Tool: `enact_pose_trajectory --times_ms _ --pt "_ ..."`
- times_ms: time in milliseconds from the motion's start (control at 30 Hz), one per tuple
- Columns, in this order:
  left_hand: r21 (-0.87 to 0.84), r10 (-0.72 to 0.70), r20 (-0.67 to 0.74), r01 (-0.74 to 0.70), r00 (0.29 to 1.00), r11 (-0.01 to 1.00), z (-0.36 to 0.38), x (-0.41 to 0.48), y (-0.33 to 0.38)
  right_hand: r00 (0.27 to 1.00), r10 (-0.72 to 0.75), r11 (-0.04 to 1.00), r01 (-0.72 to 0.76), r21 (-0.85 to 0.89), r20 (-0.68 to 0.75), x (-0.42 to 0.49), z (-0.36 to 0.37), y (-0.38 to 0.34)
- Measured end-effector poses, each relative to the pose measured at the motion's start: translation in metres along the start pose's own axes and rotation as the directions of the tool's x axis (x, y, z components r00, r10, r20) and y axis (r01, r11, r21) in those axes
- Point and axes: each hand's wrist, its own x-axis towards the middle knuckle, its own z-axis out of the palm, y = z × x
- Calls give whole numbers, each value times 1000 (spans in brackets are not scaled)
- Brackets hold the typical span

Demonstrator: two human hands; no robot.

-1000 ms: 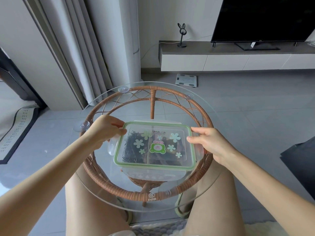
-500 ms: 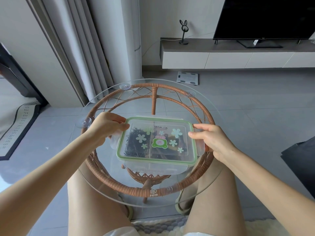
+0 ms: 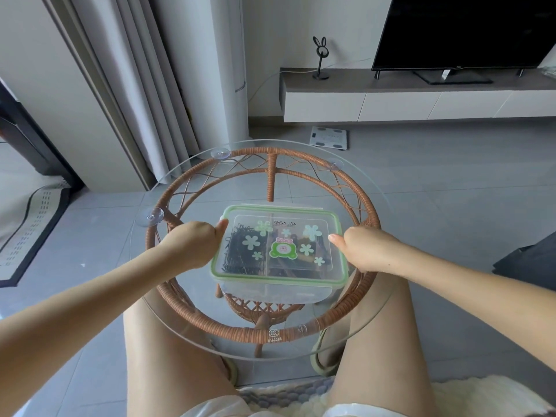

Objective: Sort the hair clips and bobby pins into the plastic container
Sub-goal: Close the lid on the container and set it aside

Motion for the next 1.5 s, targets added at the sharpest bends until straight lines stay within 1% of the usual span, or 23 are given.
enact_pose_trajectory --times_ms 100,167,233,333,433,467,533,600,700,767,833,867,900,933,967,1000,1033,1100,1167,1267,1333,1400,1500 --pt "-100 6 12 -5 1000 995 8 1 0 995 57 986 -69 154 77 0 0 -1" --pt "-221 -8 9 9 1000 975 17 4 -3 986 90 951 -126 281 137 2 -1 4" --pt "-333 -13 9 15 1000 943 21 4 -5 979 56 904 -132 407 195 6 -1 9" --pt "-421 -9 15 14 1000 907 23 6 -9 971 -45 747 -122 653 233 8 5 17" --pt "-447 17 29 -2 999 895 24 5 -9 968 -99 635 -117 764 231 9 11 23" --pt "-439 22 38 -3 999 899 22 4 -9 969 -97 613 -121 781 227 8 11 23" --pt "-368 34 27 -22 999 930 13 14 -11 974 -85 614 -114 781 209 1 12 20" --pt "-214 50 -4 -49 999 975 -5 39 -13 954 -145 614 -122 780 263 -16 17 0" --pt "10 118 -85 -118 989 993 -31 81 -3 868 -295 505 -212 836 399 -43 41 -58" --pt "98 176 -204 -158 963 982 -35 96 6 840 -310 438 -290 851 446 -48 50 -90" --pt "125 165 -382 -126 909 984 -34 93 7 846 -337 469 -230 853 413 -46 43 -95" --pt "101 128 -447 -92 885 991 -32 86 1 877 -330 523 -137 841 348 -43 36 -88" --pt "61 80 -498 -57 864 997 -30 72 -5 931 -280 607 -17 795 233 -40 26 -79" --pt "36 30 -515 -13 857 999 -25 59 -13 975 -212 728 112 677 67 -36 18 -69" --pt "42 -5 -500 30 866 999 -19 46 -20 979 -166 855 202 478 -115 -29 11 -60" --pt "66 -30 -453 67 891 996 -11 33 -25 958 -149 939 215 269 -245 -21 7 -53" --pt "82 -52 -400 92 915 992 -4 22 -29 942 -154 974 195 112 -298 -12 4 -51" --pt "73 -76 -310 103 948 992 7 6 -30 952 -178 984 177 -27 -249 1 4 -52" --pt "49 -98 -232 112 968 992 9 -5 -27 967 -203 979 201 -26 -156 9 7 -57" --pt "1 -98 -99 99 990 995 12 -6 -23 960 -279 959 281 33 -36 16 8 -58" --pt "-73 -71 -27 69 997 995 17 -1 -27 946 -323 939 316 136 33 20 8 -54" --pt "-196 -54 -11 51 998 979 21 3 -33 935 -349 904 316 287 70 23 9 -51" --pt "-379 -60 -3 55 998 924 26 5 -36 913 -396 796 290 531 96 21 13 -52"
